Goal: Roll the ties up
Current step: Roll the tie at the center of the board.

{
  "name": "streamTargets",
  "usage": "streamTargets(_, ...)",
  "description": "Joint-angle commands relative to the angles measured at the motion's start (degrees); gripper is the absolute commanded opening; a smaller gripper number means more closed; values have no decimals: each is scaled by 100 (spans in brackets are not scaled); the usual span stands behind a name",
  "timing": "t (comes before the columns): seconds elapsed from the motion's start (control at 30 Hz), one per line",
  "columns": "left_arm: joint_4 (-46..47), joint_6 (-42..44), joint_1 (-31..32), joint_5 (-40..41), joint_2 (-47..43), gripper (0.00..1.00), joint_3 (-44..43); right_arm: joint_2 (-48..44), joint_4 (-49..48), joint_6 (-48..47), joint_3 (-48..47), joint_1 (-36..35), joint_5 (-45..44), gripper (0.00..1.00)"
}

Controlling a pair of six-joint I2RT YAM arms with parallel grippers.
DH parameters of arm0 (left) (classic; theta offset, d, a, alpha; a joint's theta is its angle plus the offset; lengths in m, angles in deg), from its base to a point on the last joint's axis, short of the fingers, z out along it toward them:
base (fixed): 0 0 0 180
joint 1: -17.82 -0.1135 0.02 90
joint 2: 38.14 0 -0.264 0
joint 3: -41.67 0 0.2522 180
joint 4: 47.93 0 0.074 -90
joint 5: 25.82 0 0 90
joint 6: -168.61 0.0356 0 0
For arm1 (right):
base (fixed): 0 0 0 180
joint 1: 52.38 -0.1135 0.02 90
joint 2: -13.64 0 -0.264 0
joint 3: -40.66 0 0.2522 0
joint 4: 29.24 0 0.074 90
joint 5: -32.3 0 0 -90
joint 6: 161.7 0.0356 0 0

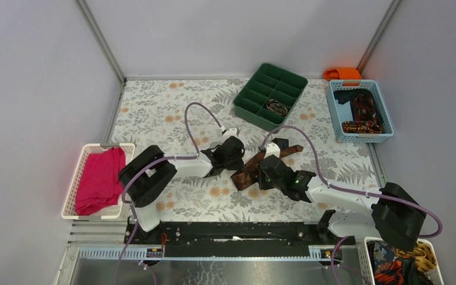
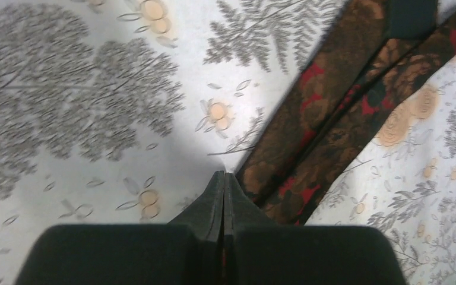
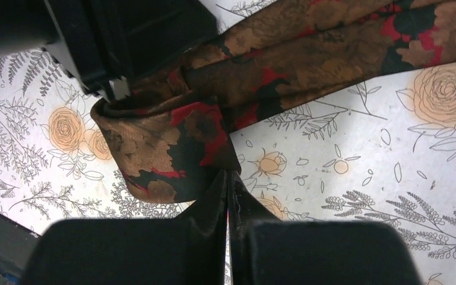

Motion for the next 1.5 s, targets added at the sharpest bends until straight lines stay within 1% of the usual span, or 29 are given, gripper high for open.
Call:
streamTargets(0.0,-1905,-118,-33,562,-101,0,248,-319,25,295,166,-128,8,0)
streamTargets(0.1,-2027,-131,-274,800,-308,0,106,-415,288,422,207,-368,-219,0)
streamTargets(0.2,-1814,-10,-564,700,-446,0,135,-474,420,641,318,-632,-391,0)
streamTargets(0.3,-1515,60,-613,431,-443,0,232,-529,296,932,554,-788,-391,0)
streamTargets(0.43,-959,6,-618,-100,-292,0,518,-442,155,1136,734,-937,-597,0)
streamTargets(0.6,-230,-49,-620,-722,-264,0,972,99,-168,1232,789,-956,-845,0)
streamTargets(0.67,-44,-87,-613,-901,-298,0,1120,374,-558,1238,779,-957,-865,0)
streamTargets(0.87,445,-263,-605,-1386,-159,0,1542,1141,-868,1113,384,-957,-1086,0)
streamTargets(1.1,846,-382,-506,-1598,169,0,1859,1821,-1037,835,-145,-952,-1253,0)
streamTargets(1.37,842,-347,-473,-1623,301,0,1919,2391,-1158,556,-559,-957,-1324,0)
streamTargets(1.47,673,-344,-482,-1435,302,0,1858,2431,-1106,542,-609,-963,-1253,0)
